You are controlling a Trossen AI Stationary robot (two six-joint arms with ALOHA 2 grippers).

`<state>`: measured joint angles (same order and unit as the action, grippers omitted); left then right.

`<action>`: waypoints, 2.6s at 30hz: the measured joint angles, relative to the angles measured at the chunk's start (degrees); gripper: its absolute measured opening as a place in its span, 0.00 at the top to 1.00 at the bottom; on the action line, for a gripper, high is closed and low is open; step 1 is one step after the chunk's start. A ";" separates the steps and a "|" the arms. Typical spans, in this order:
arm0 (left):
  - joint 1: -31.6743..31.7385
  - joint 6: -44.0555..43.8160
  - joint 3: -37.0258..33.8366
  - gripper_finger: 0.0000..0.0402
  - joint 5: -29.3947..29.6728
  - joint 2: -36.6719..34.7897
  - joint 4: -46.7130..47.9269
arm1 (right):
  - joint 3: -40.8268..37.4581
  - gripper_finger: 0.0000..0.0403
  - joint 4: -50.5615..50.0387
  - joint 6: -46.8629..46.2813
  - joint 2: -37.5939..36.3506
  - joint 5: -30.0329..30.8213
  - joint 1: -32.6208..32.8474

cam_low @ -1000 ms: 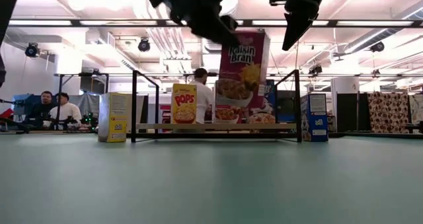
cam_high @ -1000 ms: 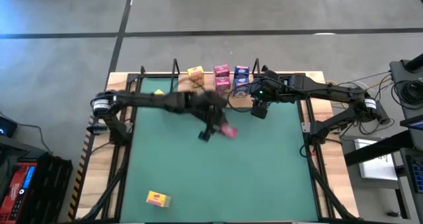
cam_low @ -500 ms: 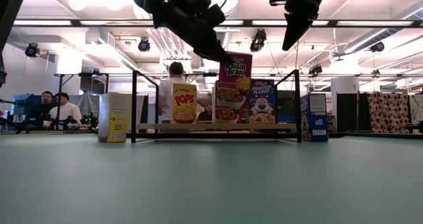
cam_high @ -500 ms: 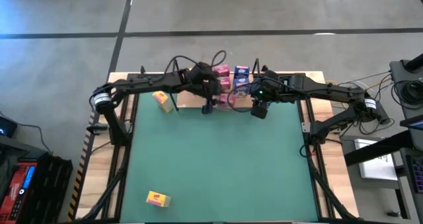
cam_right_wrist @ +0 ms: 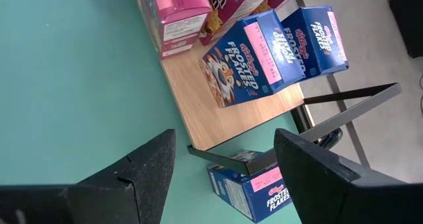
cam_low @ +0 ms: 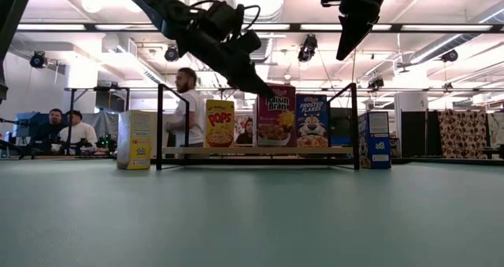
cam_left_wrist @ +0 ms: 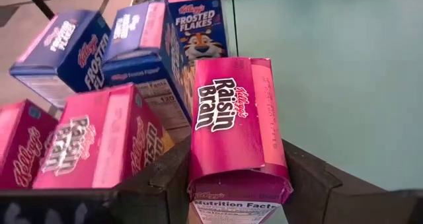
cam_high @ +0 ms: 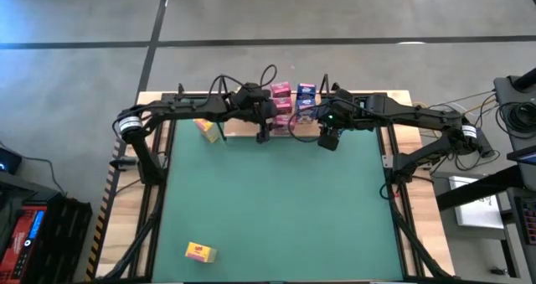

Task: Stack cereal on shelf
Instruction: Put the red cereal box on the shelf and align with the other red cereal boxes, then put the top yellow cereal box on the shelf and align with the other yellow cereal box

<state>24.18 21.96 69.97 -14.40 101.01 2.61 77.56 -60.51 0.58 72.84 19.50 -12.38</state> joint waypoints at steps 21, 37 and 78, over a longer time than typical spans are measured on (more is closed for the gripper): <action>2.47 -1.72 -0.45 0.58 0.38 -0.13 1.90 | 0.00 0.39 0.00 -0.09 0.00 0.00 -0.01; 2.45 -2.08 -0.69 0.49 -0.01 -0.23 3.13 | 0.00 0.39 0.00 0.00 0.00 -0.02 0.00; 2.43 2.58 -2.13 0.49 13.72 -30.95 56.35 | 0.02 0.39 0.01 -0.01 0.02 0.00 -0.01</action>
<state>26.61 24.53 67.84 -0.68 70.06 58.96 77.57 -60.50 0.56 72.86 19.51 -12.40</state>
